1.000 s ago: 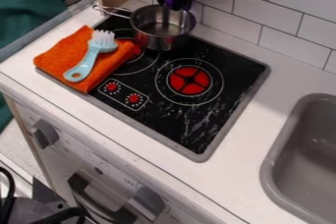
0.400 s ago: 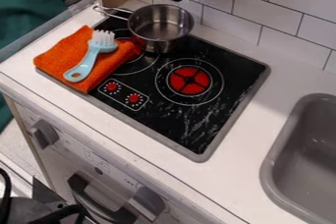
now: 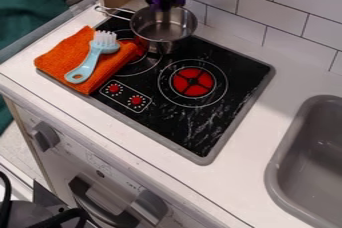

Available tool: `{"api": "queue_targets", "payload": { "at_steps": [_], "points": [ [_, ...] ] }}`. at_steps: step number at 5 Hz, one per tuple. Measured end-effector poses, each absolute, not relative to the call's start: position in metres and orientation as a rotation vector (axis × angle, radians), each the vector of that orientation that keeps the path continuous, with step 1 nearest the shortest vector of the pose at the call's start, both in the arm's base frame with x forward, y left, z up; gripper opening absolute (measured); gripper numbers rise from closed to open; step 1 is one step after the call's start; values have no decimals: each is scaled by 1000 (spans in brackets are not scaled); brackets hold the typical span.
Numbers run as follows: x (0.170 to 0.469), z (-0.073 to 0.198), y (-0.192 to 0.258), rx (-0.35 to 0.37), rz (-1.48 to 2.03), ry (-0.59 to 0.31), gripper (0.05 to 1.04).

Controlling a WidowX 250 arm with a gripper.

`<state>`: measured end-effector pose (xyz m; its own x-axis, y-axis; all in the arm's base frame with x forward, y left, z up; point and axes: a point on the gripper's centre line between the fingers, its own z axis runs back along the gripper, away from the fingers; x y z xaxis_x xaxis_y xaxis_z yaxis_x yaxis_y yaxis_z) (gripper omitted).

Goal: Place the purple object inside the silver pot

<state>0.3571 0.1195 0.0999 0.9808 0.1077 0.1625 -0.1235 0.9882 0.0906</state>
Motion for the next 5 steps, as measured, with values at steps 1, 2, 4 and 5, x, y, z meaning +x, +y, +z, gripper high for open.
{"api": "queue_targets", "payload": {
  "at_steps": [1,2,4,5],
  "points": [
    [355,99,125,122,122,-127,383],
    [354,99,124,116,126,-112,691],
    [355,118,103,91,125,-110,1006],
    [353,137,87,74,119,-145,1001]
  ]
}}
